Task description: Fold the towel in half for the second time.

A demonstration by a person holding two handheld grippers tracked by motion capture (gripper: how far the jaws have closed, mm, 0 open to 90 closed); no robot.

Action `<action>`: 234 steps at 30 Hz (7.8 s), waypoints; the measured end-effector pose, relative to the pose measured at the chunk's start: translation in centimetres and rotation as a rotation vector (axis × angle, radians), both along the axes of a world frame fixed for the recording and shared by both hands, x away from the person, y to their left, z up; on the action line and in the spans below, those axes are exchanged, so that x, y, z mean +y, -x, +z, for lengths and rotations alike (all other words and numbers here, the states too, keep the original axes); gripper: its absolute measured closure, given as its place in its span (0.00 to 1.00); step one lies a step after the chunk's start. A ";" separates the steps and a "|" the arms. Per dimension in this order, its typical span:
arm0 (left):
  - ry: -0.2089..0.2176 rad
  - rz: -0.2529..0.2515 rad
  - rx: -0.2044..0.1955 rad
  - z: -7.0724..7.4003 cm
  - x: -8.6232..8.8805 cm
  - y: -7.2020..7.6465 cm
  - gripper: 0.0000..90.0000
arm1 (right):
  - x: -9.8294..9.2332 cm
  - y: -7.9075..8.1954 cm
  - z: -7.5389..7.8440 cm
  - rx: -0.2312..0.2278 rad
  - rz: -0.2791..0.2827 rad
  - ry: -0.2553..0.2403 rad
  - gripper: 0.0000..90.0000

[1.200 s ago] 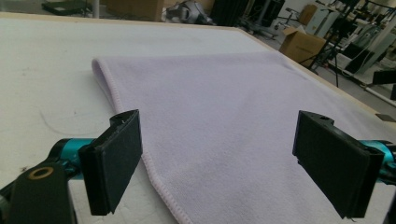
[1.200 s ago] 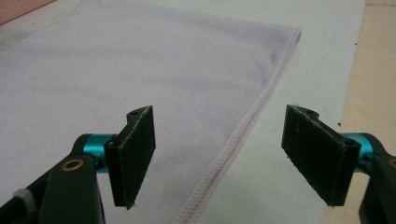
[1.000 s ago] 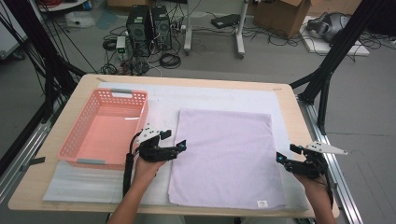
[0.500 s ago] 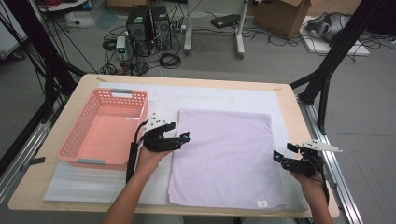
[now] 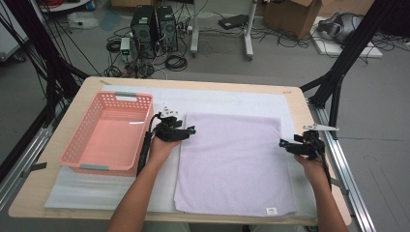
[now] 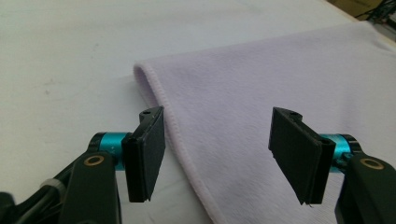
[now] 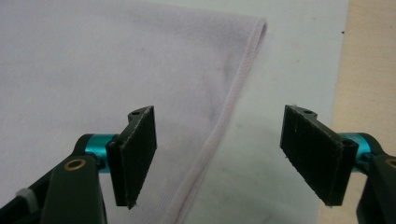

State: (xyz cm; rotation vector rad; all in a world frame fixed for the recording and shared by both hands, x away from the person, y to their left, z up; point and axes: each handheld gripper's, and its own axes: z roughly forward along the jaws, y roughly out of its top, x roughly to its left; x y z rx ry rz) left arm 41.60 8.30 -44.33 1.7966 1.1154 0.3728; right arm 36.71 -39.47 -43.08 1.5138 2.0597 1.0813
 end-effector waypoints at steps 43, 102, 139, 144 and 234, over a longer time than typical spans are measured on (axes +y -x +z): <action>0.195 0.033 -0.048 3.2 1.4 2.8 0.94 | 0.0 0.2 3.0 -0.136 0.005 -0.181 0.97; 0.137 -0.217 -0.117 1.2 2.2 14.5 0.90 | 1.5 12.1 1.8 -0.162 0.179 -0.048 0.91; 0.096 -0.312 -0.102 1.0 2.8 20.2 0.93 | 1.8 17.0 2.0 -0.087 0.251 -0.050 0.94; 0.085 -0.338 -0.084 0.7 3.0 21.0 0.79 | 1.6 17.9 1.3 -0.020 0.244 -0.041 0.71; 0.085 -0.038 -0.056 1.3 0.5 8.3 0.47 | 1.9 4.0 1.9 -0.102 0.047 -0.027 0.53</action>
